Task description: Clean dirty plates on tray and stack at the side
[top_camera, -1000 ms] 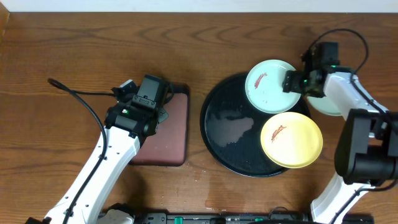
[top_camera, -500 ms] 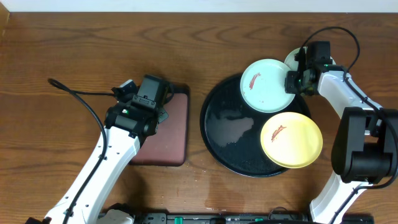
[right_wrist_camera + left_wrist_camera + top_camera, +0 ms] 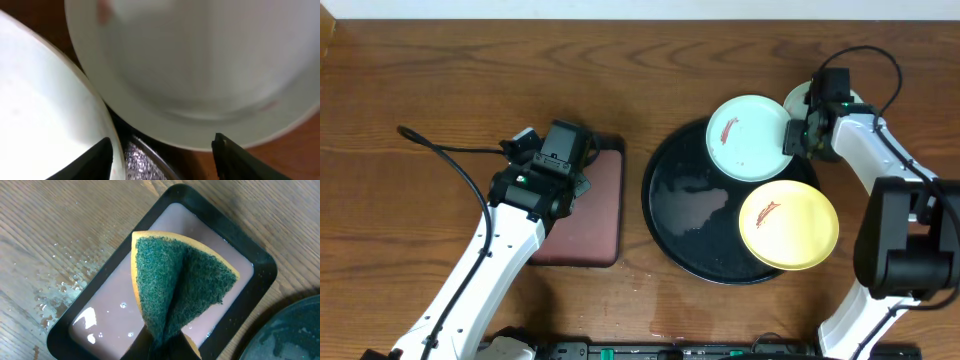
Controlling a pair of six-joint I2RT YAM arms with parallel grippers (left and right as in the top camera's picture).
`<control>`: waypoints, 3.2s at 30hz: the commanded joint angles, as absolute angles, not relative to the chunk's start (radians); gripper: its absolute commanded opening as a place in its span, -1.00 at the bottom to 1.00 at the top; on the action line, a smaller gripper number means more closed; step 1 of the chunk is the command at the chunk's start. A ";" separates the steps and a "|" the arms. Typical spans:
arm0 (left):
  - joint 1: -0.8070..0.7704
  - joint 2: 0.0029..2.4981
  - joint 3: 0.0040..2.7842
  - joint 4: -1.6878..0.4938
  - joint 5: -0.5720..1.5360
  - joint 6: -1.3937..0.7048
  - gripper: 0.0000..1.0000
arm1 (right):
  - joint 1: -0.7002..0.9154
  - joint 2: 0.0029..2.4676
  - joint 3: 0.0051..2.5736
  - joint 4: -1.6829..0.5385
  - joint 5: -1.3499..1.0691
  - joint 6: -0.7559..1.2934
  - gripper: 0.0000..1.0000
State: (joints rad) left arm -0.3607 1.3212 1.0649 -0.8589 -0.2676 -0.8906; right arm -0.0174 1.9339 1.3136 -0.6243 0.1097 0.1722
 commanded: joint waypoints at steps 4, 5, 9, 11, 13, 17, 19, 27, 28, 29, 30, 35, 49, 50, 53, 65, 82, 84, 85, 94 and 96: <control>-0.356 1.326 1.051 -0.850 -0.280 -0.892 -0.85 | -0.005 1.759 1.316 -0.621 0.042 0.175 0.40; -0.356 1.326 1.051 -0.849 -0.280 -0.892 -0.85 | -0.005 1.751 1.316 -0.621 0.029 0.174 0.44; -0.356 1.326 1.051 -0.847 -0.280 -0.892 -0.85 | -0.005 1.765 1.312 -0.647 0.017 0.186 0.47; -0.356 1.326 1.051 -0.847 -0.280 -0.892 -0.85 | -0.005 1.785 1.312 -0.677 0.017 0.219 0.43; -0.356 1.326 1.051 -0.847 -0.280 -0.892 -0.85 | -0.004 1.812 1.312 -0.703 0.017 0.257 0.37; -0.356 1.326 1.051 -0.847 -0.280 -0.892 -0.85 | -0.005 1.863 1.312 -0.733 0.009 0.310 0.14; -0.356 1.326 1.051 -0.847 -0.280 -0.892 -0.85 | -0.004 1.879 1.312 -0.728 -0.004 0.310 0.08; -0.356 1.326 1.051 -0.847 -0.280 -0.892 -0.85 | 0.013 1.900 1.312 -0.722 -0.035 0.315 -0.24; -0.356 1.326 1.051 -0.847 -0.280 -0.892 -0.85 | 0.015 1.900 1.312 -0.721 -0.035 0.315 -0.29; -0.356 1.326 1.051 -0.847 -0.280 -0.892 -0.85 | 0.017 1.900 1.312 -0.720 -0.035 0.315 -0.37; -0.356 1.326 1.051 -0.846 -0.280 -0.892 -0.85 | 0.020 1.900 1.312 -0.720 -0.035 0.315 -0.46; -0.356 1.326 1.051 -0.846 -0.280 -0.892 -0.85 | 0.032 1.901 1.285 -0.689 -0.025 0.314 -0.68; -0.356 1.326 1.051 -0.847 -0.280 -0.892 -0.85 | 0.033 1.900 1.264 -0.689 0.089 0.274 -0.17; -0.356 1.326 1.051 -0.846 -0.280 -0.892 -0.85 | 0.033 1.900 1.264 -0.690 0.085 0.271 -0.18; -0.356 1.326 1.051 -0.846 -0.280 -0.892 -0.85 | 0.033 1.900 1.264 -0.690 0.068 0.273 -0.22; -0.356 1.326 1.051 -0.847 -0.280 -0.892 -0.85 | 0.036 1.901 1.232 -0.655 0.051 0.284 -0.47; -0.356 1.326 1.051 -0.846 -0.280 -0.892 -0.85 | 0.096 1.900 1.189 -0.567 -0.020 0.181 -0.98; -0.356 1.326 1.051 -0.846 -0.280 -0.892 -0.85 | 0.113 1.900 1.189 -0.563 -0.051 0.155 -0.98; -0.356 1.326 1.051 -0.846 -0.281 -0.892 -0.85 | 0.123 1.900 1.189 -0.561 -0.072 0.134 -0.98; -0.356 1.327 1.051 -0.832 -0.280 -0.835 -0.85 | 0.230 1.900 1.189 -0.602 -0.102 0.067 -0.98; -0.356 1.327 1.051 -0.827 -0.280 -0.831 -0.85 | 0.252 1.900 1.189 -0.618 -0.105 0.054 -0.98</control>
